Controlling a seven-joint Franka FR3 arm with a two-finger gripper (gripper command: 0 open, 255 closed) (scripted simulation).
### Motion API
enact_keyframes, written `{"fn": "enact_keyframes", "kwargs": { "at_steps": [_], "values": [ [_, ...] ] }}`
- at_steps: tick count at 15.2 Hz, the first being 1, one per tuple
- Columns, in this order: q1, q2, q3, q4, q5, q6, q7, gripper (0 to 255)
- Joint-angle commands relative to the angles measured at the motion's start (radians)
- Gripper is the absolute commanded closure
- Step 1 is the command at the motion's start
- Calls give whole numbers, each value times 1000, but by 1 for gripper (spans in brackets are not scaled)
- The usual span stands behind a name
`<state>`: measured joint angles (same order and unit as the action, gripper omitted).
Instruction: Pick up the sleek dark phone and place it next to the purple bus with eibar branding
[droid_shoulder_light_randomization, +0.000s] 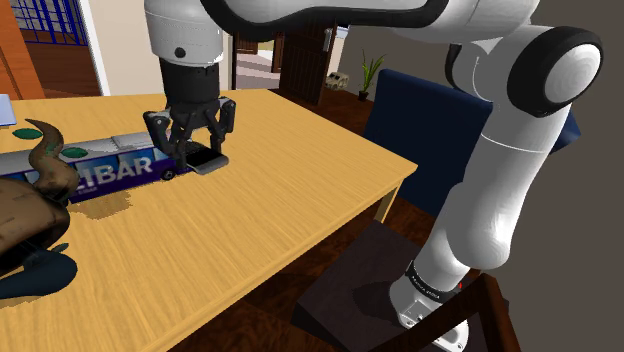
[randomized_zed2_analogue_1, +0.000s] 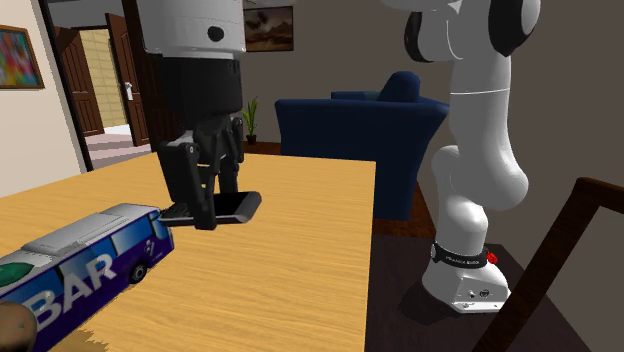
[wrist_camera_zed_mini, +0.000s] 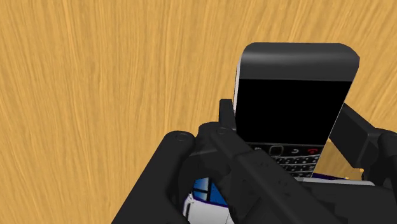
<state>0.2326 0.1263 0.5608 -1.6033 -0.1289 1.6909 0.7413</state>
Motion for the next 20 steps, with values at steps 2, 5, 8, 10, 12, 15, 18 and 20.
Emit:
{"fn": "enact_keyframes", "kwargs": {
  "at_steps": [2,5,8,10,12,15,18,20],
  "values": [
    [-3,-6,-2,-45,3,40,0,255],
    [-5,-7,-3,-86,2,80,2,255],
    [-6,-5,-4,-124,0,120,6,255],
    [-7,-3,-4,-148,-2,146,8,255],
    [-7,1,-5,-171,-5,172,12,255],
    [-7,8,-6,-204,-10,210,17,255],
    [-6,17,-7,-234,-17,248,24,255],
    [-5,25,-8,-255,-23,275,29,255]
  ]
}}
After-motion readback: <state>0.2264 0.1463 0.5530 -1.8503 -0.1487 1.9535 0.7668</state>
